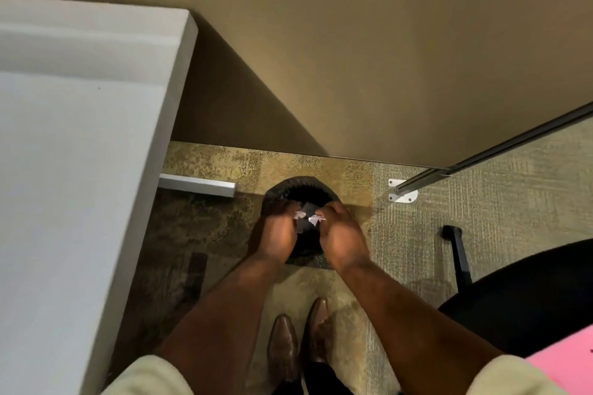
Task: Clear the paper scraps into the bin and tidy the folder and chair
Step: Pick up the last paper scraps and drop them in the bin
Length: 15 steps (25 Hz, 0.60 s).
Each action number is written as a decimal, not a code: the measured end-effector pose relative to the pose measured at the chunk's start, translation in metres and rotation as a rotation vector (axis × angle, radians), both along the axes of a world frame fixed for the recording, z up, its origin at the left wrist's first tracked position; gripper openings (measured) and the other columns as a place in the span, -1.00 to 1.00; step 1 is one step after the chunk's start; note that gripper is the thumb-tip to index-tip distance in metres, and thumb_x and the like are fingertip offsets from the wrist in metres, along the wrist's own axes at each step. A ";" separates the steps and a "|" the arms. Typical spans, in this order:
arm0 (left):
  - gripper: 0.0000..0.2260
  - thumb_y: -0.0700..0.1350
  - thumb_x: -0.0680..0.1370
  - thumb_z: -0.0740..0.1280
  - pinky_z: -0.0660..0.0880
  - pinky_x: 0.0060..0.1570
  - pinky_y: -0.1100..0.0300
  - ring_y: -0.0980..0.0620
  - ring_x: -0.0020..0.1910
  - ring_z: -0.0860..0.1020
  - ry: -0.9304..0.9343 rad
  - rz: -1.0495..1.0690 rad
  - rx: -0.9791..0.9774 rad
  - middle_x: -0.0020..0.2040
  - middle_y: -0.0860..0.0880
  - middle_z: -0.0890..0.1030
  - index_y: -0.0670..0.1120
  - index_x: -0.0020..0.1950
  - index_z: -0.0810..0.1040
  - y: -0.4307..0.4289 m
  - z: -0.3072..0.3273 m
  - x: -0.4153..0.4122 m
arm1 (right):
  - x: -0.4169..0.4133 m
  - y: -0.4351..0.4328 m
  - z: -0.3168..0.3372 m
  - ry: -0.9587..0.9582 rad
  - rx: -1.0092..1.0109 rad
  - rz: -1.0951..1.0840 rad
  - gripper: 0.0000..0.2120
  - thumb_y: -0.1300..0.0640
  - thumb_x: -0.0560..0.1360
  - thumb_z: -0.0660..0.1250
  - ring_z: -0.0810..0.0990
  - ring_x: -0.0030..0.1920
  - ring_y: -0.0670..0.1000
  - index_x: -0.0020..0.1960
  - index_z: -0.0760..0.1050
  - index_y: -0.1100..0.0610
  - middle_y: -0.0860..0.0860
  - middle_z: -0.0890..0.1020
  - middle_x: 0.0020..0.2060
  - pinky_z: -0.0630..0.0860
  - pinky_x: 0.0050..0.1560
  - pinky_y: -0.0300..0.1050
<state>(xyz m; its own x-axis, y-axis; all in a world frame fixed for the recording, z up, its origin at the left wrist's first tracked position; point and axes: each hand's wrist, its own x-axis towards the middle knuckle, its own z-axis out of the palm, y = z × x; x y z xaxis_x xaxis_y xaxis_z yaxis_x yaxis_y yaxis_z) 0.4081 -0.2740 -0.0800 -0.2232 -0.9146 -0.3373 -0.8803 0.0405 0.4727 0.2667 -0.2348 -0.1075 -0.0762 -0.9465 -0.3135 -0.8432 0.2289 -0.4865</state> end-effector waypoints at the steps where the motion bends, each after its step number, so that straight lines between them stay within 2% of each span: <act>1: -0.69 -0.32 0.56 0.27 0.40 0.15 0.18 -0.12 0.18 0.57 0.000 0.005 0.010 0.23 -0.17 0.61 -0.16 0.28 0.58 -0.002 -0.012 -0.001 | 0.000 -0.002 -0.010 0.000 0.017 0.011 -0.62 0.29 0.57 0.21 0.44 0.30 0.15 0.37 0.49 0.14 0.08 0.47 0.34 0.48 0.25 -0.01; 4: -0.72 -0.21 0.58 0.27 0.46 0.17 0.14 -0.07 0.21 0.57 -0.020 0.015 0.045 0.26 -0.09 0.60 -0.07 0.28 0.58 -0.008 -0.039 -0.004 | 0.000 -0.011 -0.036 -0.014 0.077 0.022 -0.55 0.35 0.53 0.21 0.42 0.33 0.14 0.40 0.47 0.13 0.05 0.42 0.39 0.46 0.28 -0.03; 5: -0.69 -0.22 0.58 0.27 0.47 0.20 0.15 -0.05 0.26 0.55 -0.034 0.003 0.058 0.34 -0.06 0.55 -0.04 0.31 0.57 -0.010 -0.045 -0.005 | 0.001 -0.014 -0.043 -0.036 0.085 0.019 -0.52 0.38 0.52 0.23 0.41 0.36 0.13 0.41 0.46 0.12 0.05 0.40 0.42 0.45 0.32 -0.04; 7: -0.57 -0.27 0.57 0.27 0.43 0.22 0.17 0.00 0.42 0.41 -0.075 -0.018 0.109 0.54 0.04 0.32 0.04 0.40 0.50 -0.015 -0.055 -0.005 | 0.004 -0.017 -0.054 -0.084 0.092 0.002 -0.46 0.41 0.50 0.25 0.33 0.45 0.12 0.45 0.42 0.11 0.04 0.32 0.49 0.39 0.41 -0.02; 9: -0.51 -0.23 0.58 0.28 0.44 0.20 0.14 0.02 0.52 0.27 -0.128 -0.033 0.151 0.61 0.14 0.12 0.15 0.46 0.40 -0.020 -0.059 -0.005 | 0.007 -0.019 -0.061 -0.099 0.101 -0.015 -0.43 0.41 0.51 0.27 0.25 0.50 0.10 0.48 0.38 0.09 0.02 0.26 0.53 0.35 0.45 -0.04; 12: -0.53 -0.16 0.60 0.28 0.44 0.26 0.05 -0.03 0.53 0.24 -0.153 -0.062 0.163 0.62 0.13 0.08 0.18 0.47 0.35 -0.017 -0.058 -0.003 | 0.007 -0.018 -0.065 -0.113 0.117 -0.024 -0.41 0.44 0.49 0.28 0.27 0.49 0.10 0.47 0.38 0.09 0.02 0.27 0.53 0.34 0.41 -0.12; 15: -0.50 -0.15 0.60 0.29 0.37 0.37 0.08 -0.03 0.54 0.23 -0.145 -0.062 0.104 0.62 0.08 0.12 0.12 0.52 0.30 -0.003 -0.043 0.002 | 0.002 -0.008 -0.050 -0.115 0.136 -0.039 -0.43 0.40 0.51 0.26 0.32 0.47 0.09 0.48 0.38 0.07 0.03 0.29 0.52 0.34 0.40 -0.14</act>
<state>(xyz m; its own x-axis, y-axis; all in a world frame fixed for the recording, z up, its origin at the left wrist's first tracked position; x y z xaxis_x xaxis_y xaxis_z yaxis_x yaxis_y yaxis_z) 0.4099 -0.2772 -0.1229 -0.2208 -0.8588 -0.4623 -0.9367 0.0546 0.3460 0.2691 -0.2432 -0.1576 -0.0685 -0.8920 -0.4469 -0.7728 0.3307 -0.5416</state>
